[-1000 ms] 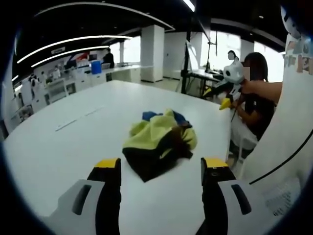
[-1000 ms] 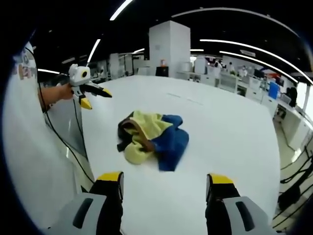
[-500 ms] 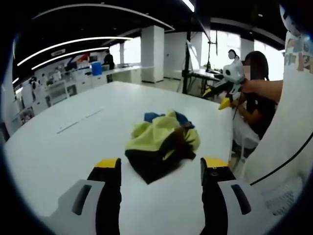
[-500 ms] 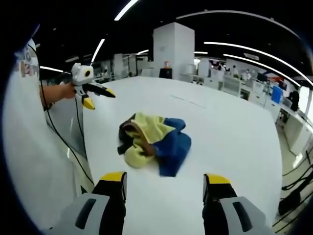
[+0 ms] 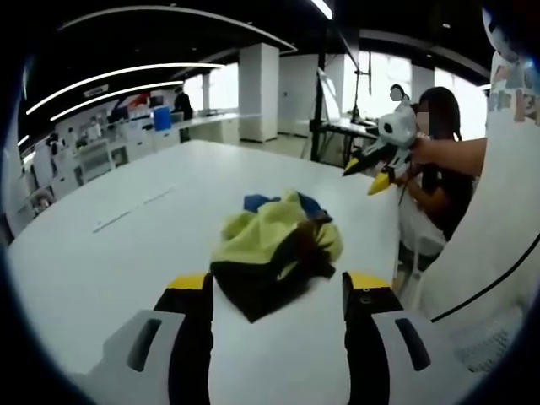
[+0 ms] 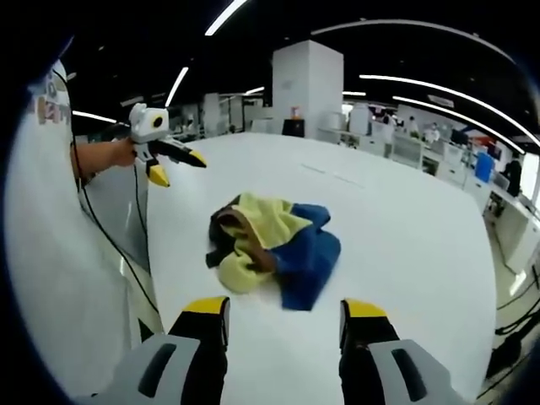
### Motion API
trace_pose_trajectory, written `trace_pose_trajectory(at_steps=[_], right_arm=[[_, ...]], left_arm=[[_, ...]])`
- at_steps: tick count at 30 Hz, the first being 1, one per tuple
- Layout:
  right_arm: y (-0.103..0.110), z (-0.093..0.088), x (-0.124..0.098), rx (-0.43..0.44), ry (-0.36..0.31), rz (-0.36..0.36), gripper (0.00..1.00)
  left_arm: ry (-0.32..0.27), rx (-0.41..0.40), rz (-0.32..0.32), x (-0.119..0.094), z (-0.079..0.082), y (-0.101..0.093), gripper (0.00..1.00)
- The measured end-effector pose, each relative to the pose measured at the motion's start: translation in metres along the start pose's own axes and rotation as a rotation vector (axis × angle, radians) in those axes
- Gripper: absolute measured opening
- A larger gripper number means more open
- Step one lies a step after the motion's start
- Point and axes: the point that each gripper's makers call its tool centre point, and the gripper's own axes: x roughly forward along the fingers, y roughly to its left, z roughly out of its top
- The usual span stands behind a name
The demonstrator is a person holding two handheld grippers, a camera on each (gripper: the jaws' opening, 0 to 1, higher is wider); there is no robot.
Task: Fold the garment on the visible template until the final outline fits inside the template.
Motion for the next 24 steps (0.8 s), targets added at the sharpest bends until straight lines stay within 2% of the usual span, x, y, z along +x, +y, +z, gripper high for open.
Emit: trace_pose_trajectory(at_steps=[3, 9, 13, 20, 24], right_arm=[[0.003, -0.003, 0.004, -0.021, 0.007, 0.006, 0.46], [0.009, 0.003, 0.013, -0.052, -0.022, 0.032, 0.44], [0.011, 0.002, 0.020, -0.090, -0.007, 0.038, 0.41], [0.013, 0.007, 0.027, -0.101, -0.025, 0.056, 0.36], [0.014, 0.005, 0.033, -0.148, 0.001, 0.062, 0.33]], left_arm=[[0.002, 0.010, -0.006, 0.003, 0.000, -0.002, 0.57], [0.006, 0.018, -0.029, 0.012, 0.000, -0.005, 0.55], [0.016, 0.038, -0.042, 0.018, -0.001, -0.009, 0.53], [0.023, 0.047, -0.058, 0.026, -0.003, -0.009, 0.50], [0.024, 0.064, -0.069, 0.032, -0.003, -0.009, 0.46]])
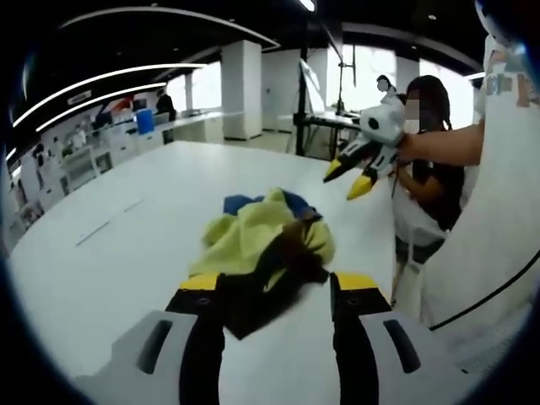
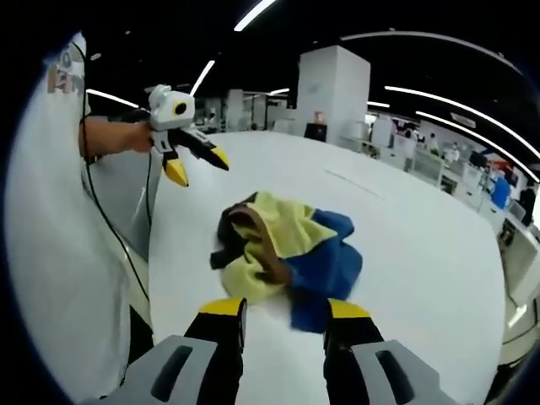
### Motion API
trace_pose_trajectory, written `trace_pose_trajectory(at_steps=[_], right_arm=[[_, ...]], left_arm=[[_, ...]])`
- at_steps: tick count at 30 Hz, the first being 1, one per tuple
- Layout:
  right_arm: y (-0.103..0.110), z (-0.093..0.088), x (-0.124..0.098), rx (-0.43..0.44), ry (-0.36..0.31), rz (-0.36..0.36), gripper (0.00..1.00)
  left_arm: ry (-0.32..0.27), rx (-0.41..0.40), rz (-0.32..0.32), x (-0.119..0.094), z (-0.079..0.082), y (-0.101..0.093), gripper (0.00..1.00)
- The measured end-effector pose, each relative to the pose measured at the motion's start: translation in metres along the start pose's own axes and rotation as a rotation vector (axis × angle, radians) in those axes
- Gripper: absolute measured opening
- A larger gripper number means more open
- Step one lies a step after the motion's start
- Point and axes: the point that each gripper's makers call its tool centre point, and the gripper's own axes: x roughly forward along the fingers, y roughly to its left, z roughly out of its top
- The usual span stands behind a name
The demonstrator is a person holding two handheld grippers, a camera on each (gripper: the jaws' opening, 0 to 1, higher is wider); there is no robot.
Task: Fold the garment on the visible template until the final outline fits inside the template.
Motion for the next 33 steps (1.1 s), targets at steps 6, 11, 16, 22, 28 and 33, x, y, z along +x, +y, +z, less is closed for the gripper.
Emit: trace_pose_trajectory(at_steps=[6, 11, 16, 22, 28, 33], right_arm=[[0.004, -0.002, 0.007, -0.046, 0.020, 0.017, 0.27], [0.002, -0.008, 0.011, -0.084, 0.048, 0.021, 0.24], [0.000, -0.007, 0.014, -0.114, 0.058, 0.016, 0.20], [-0.003, -0.003, 0.021, -0.131, 0.054, 0.015, 0.17], [0.000, -0.005, 0.028, -0.180, 0.076, 0.021, 0.15], [-0.005, -0.003, 0.033, -0.224, 0.084, 0.009, 0.15]], left_arm=[[0.015, 0.005, -0.012, 0.007, -0.005, 0.003, 0.43], [0.016, -0.012, -0.023, 0.012, -0.008, 0.005, 0.39], [0.032, -0.007, -0.037, 0.019, -0.011, 0.003, 0.37], [0.050, 0.003, -0.052, 0.031, -0.012, 0.001, 0.36], [0.058, 0.012, -0.062, 0.040, -0.010, -0.001, 0.35], [0.080, 0.021, -0.064, 0.047, -0.012, 0.001, 0.32]])
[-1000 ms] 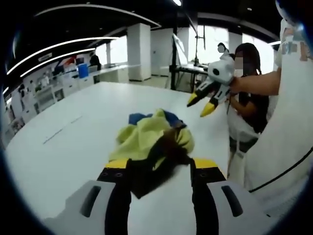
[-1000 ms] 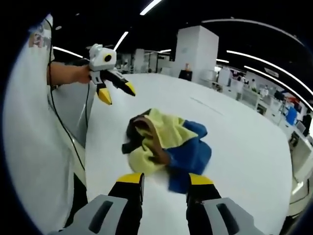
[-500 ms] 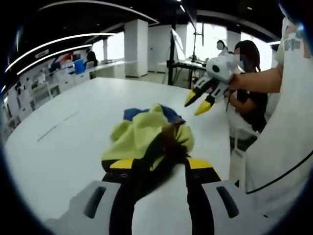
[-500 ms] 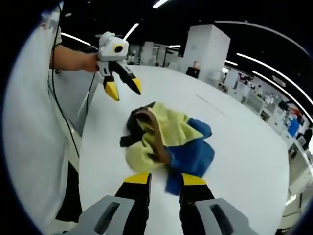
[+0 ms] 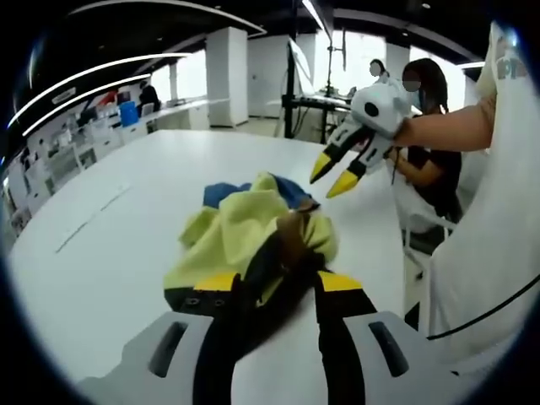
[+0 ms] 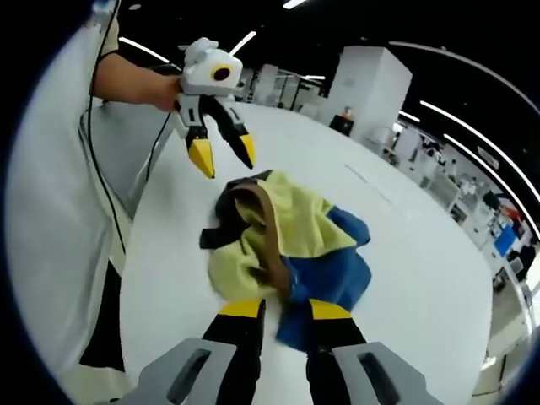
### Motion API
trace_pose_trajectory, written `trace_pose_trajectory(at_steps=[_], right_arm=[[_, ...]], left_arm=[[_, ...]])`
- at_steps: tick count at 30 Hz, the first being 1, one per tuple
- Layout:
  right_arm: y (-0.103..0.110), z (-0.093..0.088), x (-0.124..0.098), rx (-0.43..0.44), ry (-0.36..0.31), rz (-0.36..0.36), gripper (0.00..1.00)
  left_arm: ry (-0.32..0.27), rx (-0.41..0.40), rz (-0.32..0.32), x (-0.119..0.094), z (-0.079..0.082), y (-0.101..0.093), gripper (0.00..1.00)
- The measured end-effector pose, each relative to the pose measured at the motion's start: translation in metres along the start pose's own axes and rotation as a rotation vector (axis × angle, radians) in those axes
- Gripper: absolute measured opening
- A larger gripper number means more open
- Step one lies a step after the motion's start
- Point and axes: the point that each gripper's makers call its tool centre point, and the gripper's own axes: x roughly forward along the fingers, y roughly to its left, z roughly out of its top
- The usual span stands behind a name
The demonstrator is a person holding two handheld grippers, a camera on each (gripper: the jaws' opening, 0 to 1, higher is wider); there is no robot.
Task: Fold the garment on the visible template until the final outline fits inside the template.
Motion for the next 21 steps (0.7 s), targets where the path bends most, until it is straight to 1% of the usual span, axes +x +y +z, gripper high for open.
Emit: trace_pose_trajectory(at_steps=[2, 3, 7, 13, 16, 18, 21], right_arm=[[-0.001, 0.000, 0.003, -0.005, 0.006, 0.005, 0.14], [-0.002, 0.000, 0.004, -0.024, 0.015, -0.002, 0.14], [-0.003, 0.002, 0.008, -0.040, 0.014, 0.002, 0.13], [-0.004, 0.001, 0.015, -0.068, 0.030, 0.011, 0.10], [-0.004, 0.000, 0.017, -0.082, 0.036, 0.016, 0.10], [-0.004, 0.000, 0.018, -0.089, 0.041, 0.019, 0.08], [-0.004, -0.004, 0.021, -0.102, 0.057, 0.017, 0.06]], left_arm=[[-0.004, -0.011, -0.002, 0.002, 0.001, 0.002, 0.30], [-0.004, -0.013, -0.002, 0.003, 0.002, 0.002, 0.29], [0.005, -0.010, -0.004, 0.008, 0.001, 0.003, 0.27], [0.018, 0.001, -0.007, 0.013, 0.000, 0.004, 0.25], [0.034, 0.025, -0.001, 0.016, -0.001, 0.004, 0.21], [0.037, 0.026, -0.006, 0.017, -0.002, 0.003, 0.19], [0.036, 0.017, 0.010, 0.018, -0.002, 0.006, 0.17]])
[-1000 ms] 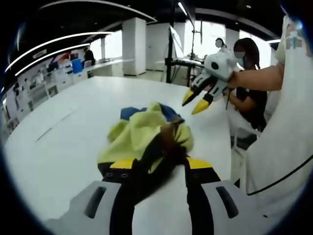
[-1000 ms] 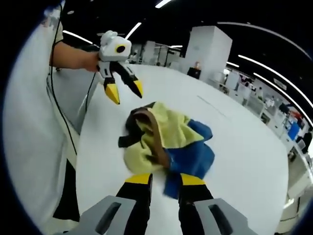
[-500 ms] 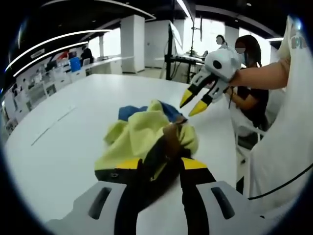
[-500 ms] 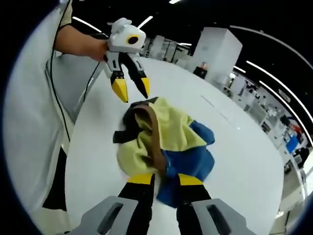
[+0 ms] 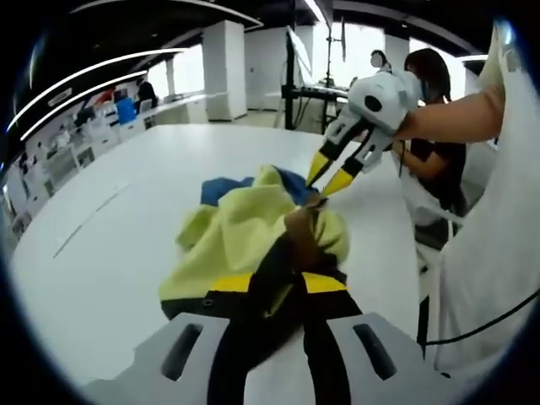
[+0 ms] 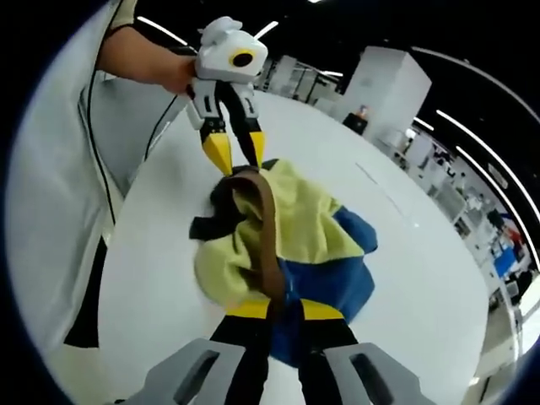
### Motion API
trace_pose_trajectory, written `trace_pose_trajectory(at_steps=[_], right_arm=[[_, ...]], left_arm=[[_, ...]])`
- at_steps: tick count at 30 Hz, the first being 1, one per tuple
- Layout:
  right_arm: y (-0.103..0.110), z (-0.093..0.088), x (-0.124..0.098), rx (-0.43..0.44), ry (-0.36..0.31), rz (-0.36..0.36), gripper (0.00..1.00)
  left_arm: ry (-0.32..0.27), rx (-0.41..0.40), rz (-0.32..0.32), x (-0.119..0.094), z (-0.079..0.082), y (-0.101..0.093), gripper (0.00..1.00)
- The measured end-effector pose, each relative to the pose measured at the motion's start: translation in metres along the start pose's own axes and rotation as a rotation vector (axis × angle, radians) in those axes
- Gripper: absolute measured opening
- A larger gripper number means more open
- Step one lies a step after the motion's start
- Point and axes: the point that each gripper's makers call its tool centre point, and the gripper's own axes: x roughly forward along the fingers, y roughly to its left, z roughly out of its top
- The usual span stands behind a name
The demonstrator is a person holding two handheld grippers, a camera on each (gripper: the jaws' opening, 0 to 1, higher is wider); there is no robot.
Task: Fold the garment on the visible template until the final outline fits inside the template.
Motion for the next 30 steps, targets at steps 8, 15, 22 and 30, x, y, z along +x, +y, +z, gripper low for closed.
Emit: trace_pose_trajectory(at_steps=[8, 15, 22, 30], right_arm=[[0.001, -0.004, 0.005, -0.032, 0.019, 0.003, 0.04], [0.002, -0.006, 0.010, -0.064, 0.031, 0.003, 0.00], [0.002, -0.006, 0.010, -0.046, 0.026, 0.003, 0.00], [0.000, -0.003, 0.003, -0.004, -0.004, -0.010, 0.00]], left_arm=[[0.004, -0.021, -0.008, 0.003, -0.002, -0.002, 0.13], [0.013, -0.022, -0.004, 0.007, -0.004, -0.001, 0.09], [0.014, -0.030, -0.002, 0.008, -0.004, 0.000, 0.04], [0.010, -0.033, 0.004, 0.004, -0.004, 0.001, 0.00]])
